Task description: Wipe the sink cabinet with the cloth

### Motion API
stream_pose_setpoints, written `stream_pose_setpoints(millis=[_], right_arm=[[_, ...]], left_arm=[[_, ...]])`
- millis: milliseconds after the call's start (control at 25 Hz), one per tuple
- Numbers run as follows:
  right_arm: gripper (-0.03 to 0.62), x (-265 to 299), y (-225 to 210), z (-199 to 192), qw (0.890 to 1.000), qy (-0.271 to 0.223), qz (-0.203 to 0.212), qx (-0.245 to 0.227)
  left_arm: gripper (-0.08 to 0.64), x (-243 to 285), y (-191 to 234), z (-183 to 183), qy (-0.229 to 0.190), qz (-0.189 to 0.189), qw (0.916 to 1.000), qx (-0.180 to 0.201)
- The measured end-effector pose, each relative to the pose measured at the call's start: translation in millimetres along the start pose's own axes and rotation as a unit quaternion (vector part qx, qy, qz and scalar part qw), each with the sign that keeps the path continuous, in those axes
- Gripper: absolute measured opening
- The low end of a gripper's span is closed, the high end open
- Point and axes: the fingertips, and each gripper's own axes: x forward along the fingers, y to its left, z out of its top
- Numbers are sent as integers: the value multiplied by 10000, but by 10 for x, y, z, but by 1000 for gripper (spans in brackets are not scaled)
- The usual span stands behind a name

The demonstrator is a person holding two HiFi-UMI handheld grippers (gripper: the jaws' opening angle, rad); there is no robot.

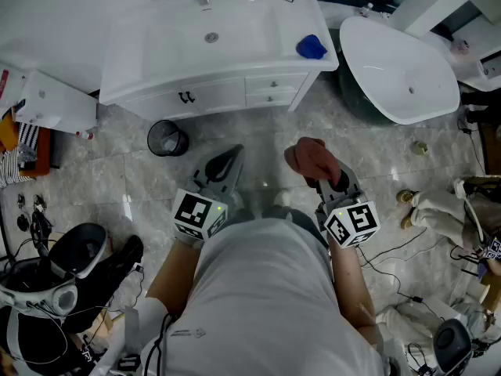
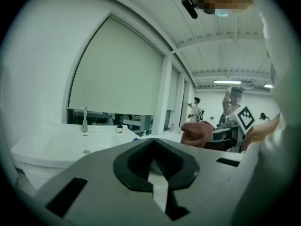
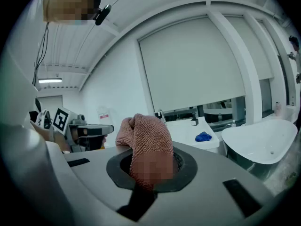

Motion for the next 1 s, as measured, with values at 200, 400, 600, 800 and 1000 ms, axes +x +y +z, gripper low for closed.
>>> stream_pose_setpoints(millis=[200, 400, 600, 800, 1000], right_arm=[[48, -81, -155, -34, 10000, 31, 74, -47], [48, -193, -345, -13, 9999, 56, 160, -19], [48, -321, -584, -56, 9994, 60, 275, 189], [48, -365, -781, -91, 9980, 62, 447, 452], [48, -316, -878, -121, 9961, 106, 550, 687]], left_arm=[[11, 111, -128, -39, 59, 113, 9999, 64], [11, 266, -309, -48, 116, 140, 9998, -63], [11, 378, -501, -137, 205, 269, 9991, -246], [11, 414, -642, -228, 398, 521, 9976, -219], [11, 430, -678, -269, 505, 648, 9965, -164]])
